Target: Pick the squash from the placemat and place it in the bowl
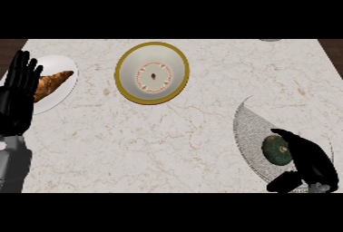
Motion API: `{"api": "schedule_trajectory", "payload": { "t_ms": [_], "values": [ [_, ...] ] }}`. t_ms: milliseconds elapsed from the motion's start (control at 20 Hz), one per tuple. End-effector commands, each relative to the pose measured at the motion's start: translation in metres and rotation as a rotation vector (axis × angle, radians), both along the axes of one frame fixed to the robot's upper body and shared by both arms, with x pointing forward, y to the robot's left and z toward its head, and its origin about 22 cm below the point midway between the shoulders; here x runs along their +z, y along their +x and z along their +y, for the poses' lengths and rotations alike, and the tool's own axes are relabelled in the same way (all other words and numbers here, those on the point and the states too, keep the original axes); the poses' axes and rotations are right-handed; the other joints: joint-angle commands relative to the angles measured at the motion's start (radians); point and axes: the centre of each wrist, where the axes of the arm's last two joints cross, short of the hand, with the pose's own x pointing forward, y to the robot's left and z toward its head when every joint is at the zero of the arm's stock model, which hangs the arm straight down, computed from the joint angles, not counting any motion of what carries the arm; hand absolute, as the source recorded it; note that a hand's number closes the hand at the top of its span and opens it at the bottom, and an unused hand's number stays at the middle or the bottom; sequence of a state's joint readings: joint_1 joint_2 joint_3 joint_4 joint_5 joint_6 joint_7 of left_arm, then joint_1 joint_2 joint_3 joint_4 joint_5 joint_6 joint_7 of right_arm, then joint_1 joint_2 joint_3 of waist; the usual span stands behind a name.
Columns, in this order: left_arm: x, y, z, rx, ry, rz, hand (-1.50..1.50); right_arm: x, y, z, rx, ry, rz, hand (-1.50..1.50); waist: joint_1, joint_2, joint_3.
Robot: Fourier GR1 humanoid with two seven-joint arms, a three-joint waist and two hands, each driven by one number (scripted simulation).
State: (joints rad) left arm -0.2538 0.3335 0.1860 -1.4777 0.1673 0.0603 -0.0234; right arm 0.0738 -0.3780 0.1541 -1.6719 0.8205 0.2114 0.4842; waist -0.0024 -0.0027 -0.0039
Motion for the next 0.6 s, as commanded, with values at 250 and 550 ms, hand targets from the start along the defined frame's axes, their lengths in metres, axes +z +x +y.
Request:
{"api": "schedule_trajectory", "payload": {
  "t_ms": [250,550],
  "values": [
    [0.001,-0.001,0.007,-0.002,-0.002,-0.014,0.0,-0.014,0.015,-0.01,0.061,-0.049,-0.116,1.5,0.002,0.003,0.004],
    [0.015,0.016,-0.03,-0.148,-0.003,-0.054,0.0,0.055,0.084,-0.014,0.41,-0.152,-0.137,1.5,0.17,0.059,0.008]
  ]
}}
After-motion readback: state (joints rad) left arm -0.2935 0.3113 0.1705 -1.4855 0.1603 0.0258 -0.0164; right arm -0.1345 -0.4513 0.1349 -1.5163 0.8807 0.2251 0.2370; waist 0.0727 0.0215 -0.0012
